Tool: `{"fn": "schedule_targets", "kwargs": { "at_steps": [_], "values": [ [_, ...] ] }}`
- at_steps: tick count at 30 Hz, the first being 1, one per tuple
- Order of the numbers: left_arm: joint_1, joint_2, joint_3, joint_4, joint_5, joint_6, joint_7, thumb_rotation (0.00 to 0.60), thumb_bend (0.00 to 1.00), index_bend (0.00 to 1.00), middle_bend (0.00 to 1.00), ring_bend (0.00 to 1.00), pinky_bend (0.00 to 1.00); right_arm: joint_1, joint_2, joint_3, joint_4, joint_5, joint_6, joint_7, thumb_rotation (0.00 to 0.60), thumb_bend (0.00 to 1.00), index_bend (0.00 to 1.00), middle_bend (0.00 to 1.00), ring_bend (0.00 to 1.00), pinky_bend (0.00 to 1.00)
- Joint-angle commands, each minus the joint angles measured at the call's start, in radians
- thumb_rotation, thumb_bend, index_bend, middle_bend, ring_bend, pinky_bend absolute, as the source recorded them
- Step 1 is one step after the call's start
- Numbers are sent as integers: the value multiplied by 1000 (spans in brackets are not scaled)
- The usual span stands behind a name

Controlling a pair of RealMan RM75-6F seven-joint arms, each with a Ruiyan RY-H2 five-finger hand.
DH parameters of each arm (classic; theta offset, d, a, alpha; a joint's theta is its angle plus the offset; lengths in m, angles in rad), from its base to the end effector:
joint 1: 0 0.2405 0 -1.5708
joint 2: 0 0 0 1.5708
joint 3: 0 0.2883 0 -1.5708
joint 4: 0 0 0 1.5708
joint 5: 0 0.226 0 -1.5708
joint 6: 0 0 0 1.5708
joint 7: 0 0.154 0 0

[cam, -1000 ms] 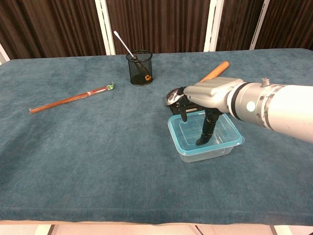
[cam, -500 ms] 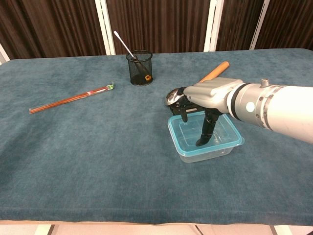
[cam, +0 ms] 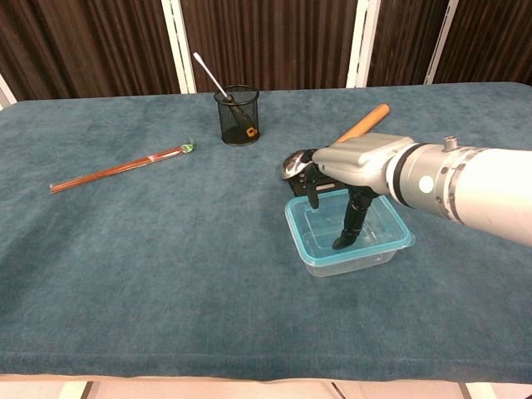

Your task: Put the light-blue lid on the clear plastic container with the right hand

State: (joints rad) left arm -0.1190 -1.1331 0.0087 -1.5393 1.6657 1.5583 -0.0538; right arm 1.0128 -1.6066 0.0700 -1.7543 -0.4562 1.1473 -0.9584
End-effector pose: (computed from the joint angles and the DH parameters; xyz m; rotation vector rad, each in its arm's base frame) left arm -0.3313 0.1920 0.1516 -1.5388 -0.8042 -1.0211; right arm -0.1139 -0.3396 -0.0745 2.0132 -0.8599 0.4590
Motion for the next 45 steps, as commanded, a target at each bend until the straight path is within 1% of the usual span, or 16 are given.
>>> {"fn": "schedule_targets", "kwargs": {
  "at_steps": [1, 10, 15, 18, 24, 29, 30, 33, 35, 36, 37, 38, 40, 41, 43, 45],
  "values": [
    [0, 0, 0, 0, 0, 0, 0, 600, 442, 0, 0, 0, 84, -1, 0, -1, 1, 0, -1, 0, 600, 153, 439, 112, 70, 151],
    [1, 0, 0, 0, 0, 1, 0, 600, 443, 0, 0, 0, 84, -1, -1, -1, 2, 1, -3, -2, 600, 154, 434, 112, 70, 151],
    [2, 1, 0, 1, 1, 4, -3, 600, 442, 0, 0, 0, 84, -4, 14, 11, -19, -9, 2, 10, 600, 154, 434, 112, 70, 152],
    [3, 1, -1, 3, 0, 6, -6, 600, 442, 0, 0, 0, 84, -11, 53, 22, -75, -46, 24, 25, 600, 154, 432, 112, 70, 153],
    [4, 0, 0, 0, 2, 6, 2, 600, 441, 0, 0, 0, 84, -43, 170, 29, -223, -143, 96, 51, 600, 154, 428, 112, 70, 153],
    [7, -5, 2, -3, 6, 12, 17, 600, 441, 0, 0, 0, 84, -100, 290, 14, -360, -260, 154, 105, 600, 154, 422, 112, 70, 160],
    [7, -5, 1, -4, 6, 13, 18, 600, 441, 0, 0, 0, 84, -116, 311, 5, -381, -292, 168, 117, 600, 153, 417, 112, 70, 160],
    [10, -5, 0, -4, 6, 19, 18, 600, 442, 0, 0, 0, 84, -189, 378, -53, -439, -433, 234, 153, 600, 153, 380, 111, 70, 160],
    [13, -5, -2, -2, 5, 26, 16, 600, 441, 0, 0, 0, 84, -258, 428, -125, -460, -554, 290, 170, 600, 154, 332, 104, 65, 160],
    [14, -5, -3, -2, 4, 28, 15, 600, 441, 0, 0, 0, 84, -291, 450, -161, -463, -606, 314, 177, 600, 153, 285, 86, 48, 156],
    [16, -5, -4, -1, 2, 31, 13, 600, 442, 0, 0, 0, 84, -337, 479, -208, -459, -672, 345, 189, 600, 154, 225, 58, 27, 147],
    [17, -5, -5, 0, 1, 32, 12, 600, 442, 0, 0, 0, 84, -373, 497, -241, -448, -719, 372, 205, 600, 154, 182, 38, 14, 136],
    [18, -5, -7, 0, -3, 33, 14, 600, 442, 0, 0, 0, 84, -460, 522, -302, -397, -824, 435, 269, 600, 154, 80, 3, 0, 85],
    [18, -6, -7, 0, -4, 32, 16, 600, 441, 0, 0, 0, 84, -498, 526, -323, -365, -860, 461, 309, 600, 154, 56, 0, 0, 66],
    [16, -8, -7, -3, -4, 28, 26, 600, 441, 0, 0, 0, 84, -583, 523, -351, -278, -924, 522, 419, 600, 154, 19, 0, 0, 23],
    [16, -10, -5, -4, -1, 25, 37, 600, 441, 0, 0, 0, 84, -647, 510, -364, -188, -958, 564, 509, 600, 154, 9, 0, 0, 2]
  ]
}}
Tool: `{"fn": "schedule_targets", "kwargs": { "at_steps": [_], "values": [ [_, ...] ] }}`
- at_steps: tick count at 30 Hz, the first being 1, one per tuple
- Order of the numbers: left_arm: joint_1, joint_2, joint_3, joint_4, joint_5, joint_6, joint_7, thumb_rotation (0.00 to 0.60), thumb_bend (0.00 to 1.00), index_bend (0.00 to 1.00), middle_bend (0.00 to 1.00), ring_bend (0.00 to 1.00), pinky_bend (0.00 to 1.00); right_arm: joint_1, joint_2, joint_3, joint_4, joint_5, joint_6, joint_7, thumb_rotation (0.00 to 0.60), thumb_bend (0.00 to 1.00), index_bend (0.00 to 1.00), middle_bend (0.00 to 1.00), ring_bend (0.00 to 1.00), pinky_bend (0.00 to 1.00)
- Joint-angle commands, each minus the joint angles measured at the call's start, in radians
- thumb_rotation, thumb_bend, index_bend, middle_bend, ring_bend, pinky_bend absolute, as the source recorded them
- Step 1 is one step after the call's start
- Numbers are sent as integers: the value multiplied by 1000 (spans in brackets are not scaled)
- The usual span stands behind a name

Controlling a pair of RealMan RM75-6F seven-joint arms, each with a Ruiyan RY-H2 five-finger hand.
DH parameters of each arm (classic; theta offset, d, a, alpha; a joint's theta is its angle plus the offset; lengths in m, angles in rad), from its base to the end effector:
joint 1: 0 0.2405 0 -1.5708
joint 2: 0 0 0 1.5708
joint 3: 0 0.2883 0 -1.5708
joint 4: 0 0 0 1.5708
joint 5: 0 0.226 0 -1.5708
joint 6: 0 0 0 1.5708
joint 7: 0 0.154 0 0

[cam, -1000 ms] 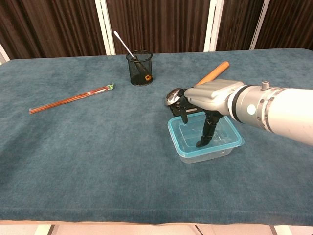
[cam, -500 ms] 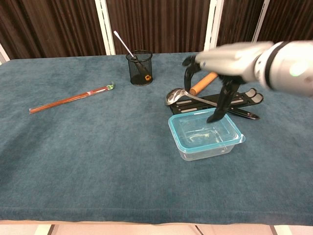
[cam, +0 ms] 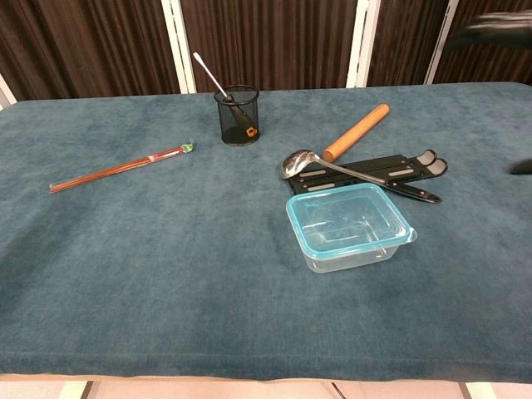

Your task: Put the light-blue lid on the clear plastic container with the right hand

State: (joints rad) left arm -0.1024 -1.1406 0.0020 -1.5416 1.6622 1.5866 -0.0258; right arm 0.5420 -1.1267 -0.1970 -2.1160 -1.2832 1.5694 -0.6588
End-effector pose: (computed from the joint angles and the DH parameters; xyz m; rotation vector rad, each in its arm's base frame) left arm -0.3312 0.1877 0.1538 -1.5106 -0.7757 -1.0186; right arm -0.1969 -0.2382 0.1126 1.7003 -0.7052 0.7978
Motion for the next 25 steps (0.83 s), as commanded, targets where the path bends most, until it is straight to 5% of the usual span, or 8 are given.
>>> {"fn": "schedule_targets", "kwargs": {
  "at_steps": [1, 8, 25],
  "values": [
    [-1, -4, 2, -3, 6, -3, 16, 600, 441, 0, 0, 0, 84, -217, 18, -98, 234, -144, 168, 261, 600, 153, 6, 0, 0, 0],
    [-3, -19, 12, -5, 37, 1, 57, 600, 442, 0, 0, 0, 77, -365, -70, -41, 499, -147, 239, 460, 600, 154, 0, 0, 0, 0],
    [-3, -29, 11, -7, 47, 6, 79, 600, 441, 0, 0, 0, 56, -432, -57, 71, 494, -184, 168, 470, 600, 153, 0, 0, 0, 0]
  ]
}}
